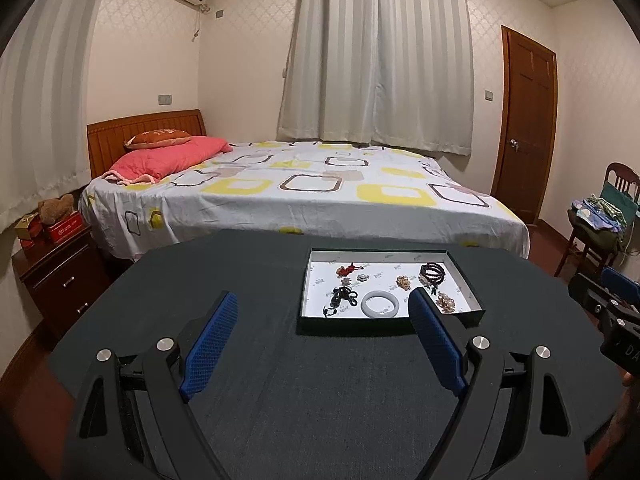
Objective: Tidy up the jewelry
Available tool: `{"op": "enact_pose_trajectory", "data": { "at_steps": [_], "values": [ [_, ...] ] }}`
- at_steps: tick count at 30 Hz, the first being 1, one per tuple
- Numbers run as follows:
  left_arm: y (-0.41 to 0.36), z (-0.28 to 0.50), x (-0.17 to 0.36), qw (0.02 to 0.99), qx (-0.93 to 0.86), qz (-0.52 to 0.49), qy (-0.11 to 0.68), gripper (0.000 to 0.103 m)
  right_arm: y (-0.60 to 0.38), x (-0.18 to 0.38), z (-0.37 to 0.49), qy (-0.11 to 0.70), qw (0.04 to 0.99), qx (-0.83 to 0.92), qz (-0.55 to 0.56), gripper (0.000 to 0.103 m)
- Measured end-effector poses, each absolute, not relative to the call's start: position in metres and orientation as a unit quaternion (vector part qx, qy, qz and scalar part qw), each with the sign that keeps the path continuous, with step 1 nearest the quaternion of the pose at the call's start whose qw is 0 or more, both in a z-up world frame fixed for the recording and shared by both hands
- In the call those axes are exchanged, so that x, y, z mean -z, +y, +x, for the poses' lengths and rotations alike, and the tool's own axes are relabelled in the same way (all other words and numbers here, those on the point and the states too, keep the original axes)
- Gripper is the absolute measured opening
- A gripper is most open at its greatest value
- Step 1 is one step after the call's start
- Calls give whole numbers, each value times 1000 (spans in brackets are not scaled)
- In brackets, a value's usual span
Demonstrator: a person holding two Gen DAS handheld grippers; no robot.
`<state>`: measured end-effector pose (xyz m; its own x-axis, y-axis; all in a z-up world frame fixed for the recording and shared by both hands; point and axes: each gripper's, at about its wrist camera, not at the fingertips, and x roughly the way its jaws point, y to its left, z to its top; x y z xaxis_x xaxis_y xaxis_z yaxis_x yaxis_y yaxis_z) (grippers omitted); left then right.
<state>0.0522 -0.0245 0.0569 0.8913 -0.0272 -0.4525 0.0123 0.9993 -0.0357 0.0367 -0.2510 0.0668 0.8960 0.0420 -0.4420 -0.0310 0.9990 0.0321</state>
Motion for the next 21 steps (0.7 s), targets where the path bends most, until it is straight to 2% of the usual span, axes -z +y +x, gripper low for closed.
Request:
{"op": "enact_pose_trajectory", "data": {
  "at_steps": [21],
  "values": [
    [-22, 45, -58, 974, 3, -21, 225, 84, -251, -70, 32, 221, 975, -17, 10, 81]
  ]
}}
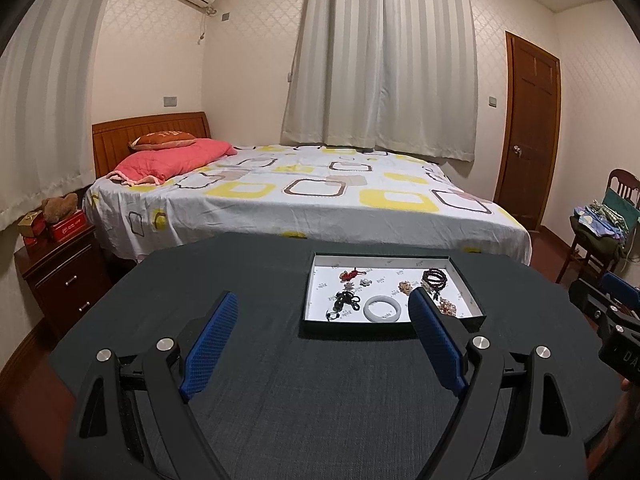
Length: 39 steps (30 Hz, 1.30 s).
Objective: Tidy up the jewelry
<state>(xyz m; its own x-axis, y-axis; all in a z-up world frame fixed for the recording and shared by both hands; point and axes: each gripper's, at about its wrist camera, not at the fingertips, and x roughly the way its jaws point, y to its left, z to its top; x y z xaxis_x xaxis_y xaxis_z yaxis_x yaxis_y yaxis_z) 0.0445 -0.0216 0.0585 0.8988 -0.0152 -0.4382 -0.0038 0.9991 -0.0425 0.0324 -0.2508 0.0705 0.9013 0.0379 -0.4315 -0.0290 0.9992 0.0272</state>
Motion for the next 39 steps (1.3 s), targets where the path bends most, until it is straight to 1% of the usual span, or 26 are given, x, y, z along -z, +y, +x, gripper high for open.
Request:
{"op": "enact_pose_trajectory", "data": {
  "at_steps": [39],
  "values": [
    [-15, 44, -57, 972, -4, -32, 232, 84, -240, -69, 36, 224, 974, -21, 4, 81]
  ]
}}
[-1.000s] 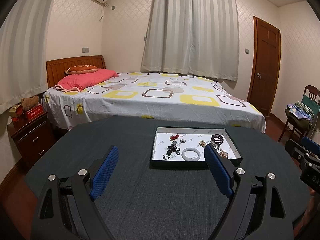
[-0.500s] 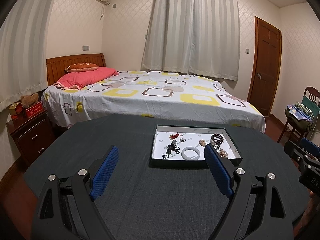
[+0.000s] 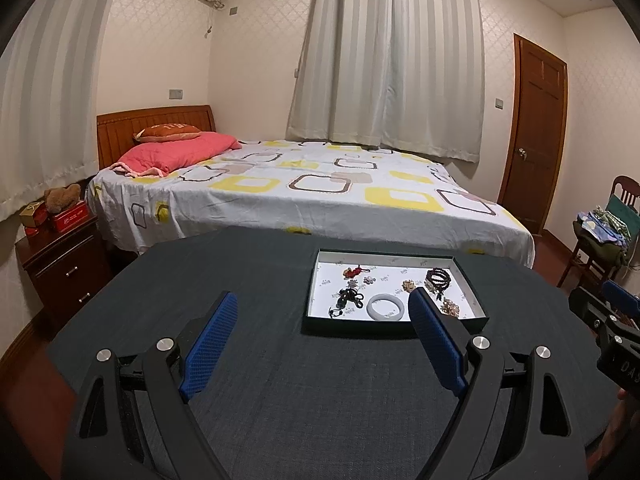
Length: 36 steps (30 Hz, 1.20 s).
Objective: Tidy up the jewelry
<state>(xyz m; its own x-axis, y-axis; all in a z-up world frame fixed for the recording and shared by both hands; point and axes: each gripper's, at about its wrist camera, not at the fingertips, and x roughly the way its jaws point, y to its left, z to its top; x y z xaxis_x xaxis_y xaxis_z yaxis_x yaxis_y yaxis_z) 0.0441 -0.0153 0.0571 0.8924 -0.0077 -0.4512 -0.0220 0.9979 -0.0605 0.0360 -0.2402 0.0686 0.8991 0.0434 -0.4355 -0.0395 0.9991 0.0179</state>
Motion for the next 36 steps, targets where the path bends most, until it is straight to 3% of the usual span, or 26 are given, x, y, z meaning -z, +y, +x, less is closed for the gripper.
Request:
{"op": "enact_pose_trajectory", "data": {
  "at_steps": [36],
  "values": [
    [-23, 52, -51, 969, -3, -39, 242, 85, -239, -67, 38, 226, 974, -21, 5, 81]
  ]
}}
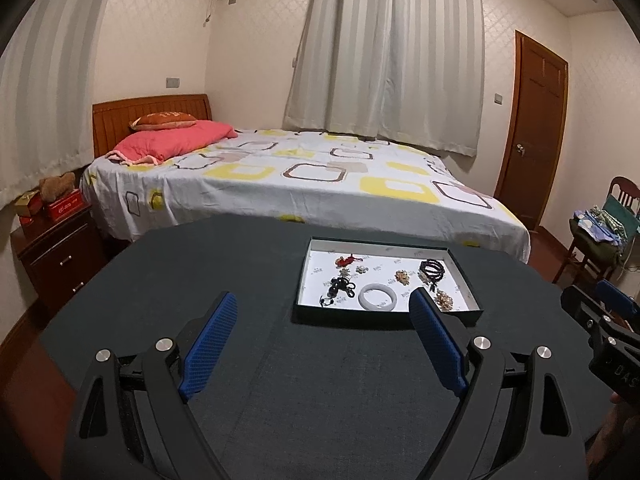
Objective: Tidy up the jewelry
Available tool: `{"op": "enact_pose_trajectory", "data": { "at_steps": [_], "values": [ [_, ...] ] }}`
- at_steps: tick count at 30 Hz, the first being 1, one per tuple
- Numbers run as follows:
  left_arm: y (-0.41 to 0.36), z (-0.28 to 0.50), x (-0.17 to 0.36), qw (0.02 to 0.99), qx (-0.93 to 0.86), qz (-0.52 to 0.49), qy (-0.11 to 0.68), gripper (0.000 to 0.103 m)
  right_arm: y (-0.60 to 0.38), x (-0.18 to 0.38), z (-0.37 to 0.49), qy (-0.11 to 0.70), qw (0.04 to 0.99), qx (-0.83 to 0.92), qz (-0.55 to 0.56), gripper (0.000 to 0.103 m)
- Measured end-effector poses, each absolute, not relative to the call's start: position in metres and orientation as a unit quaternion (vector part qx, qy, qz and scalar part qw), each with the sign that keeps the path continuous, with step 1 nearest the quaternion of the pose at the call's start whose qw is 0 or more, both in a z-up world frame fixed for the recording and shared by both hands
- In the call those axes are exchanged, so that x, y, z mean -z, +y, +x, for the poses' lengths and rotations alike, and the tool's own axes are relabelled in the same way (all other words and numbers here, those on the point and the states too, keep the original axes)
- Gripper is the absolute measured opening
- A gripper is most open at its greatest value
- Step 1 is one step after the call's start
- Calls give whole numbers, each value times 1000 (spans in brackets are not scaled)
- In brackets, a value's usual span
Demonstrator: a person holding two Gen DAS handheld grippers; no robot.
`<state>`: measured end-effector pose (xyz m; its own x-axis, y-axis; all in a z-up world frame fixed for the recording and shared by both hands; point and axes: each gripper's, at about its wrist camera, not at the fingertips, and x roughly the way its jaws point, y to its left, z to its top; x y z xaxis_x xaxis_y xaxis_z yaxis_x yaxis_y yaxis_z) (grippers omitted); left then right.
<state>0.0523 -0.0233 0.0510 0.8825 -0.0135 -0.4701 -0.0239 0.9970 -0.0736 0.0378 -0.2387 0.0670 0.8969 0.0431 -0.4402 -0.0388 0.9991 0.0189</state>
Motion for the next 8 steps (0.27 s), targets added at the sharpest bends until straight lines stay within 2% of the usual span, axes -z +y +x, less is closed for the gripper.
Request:
{"op": "enact_pose_trajectory", "data": {
  "at_steps": [8],
  "values": [
    [-12, 71, -35, 963, -20, -39, 266, 85, -246, -49, 46, 234, 972, -18, 11, 81]
  ]
}}
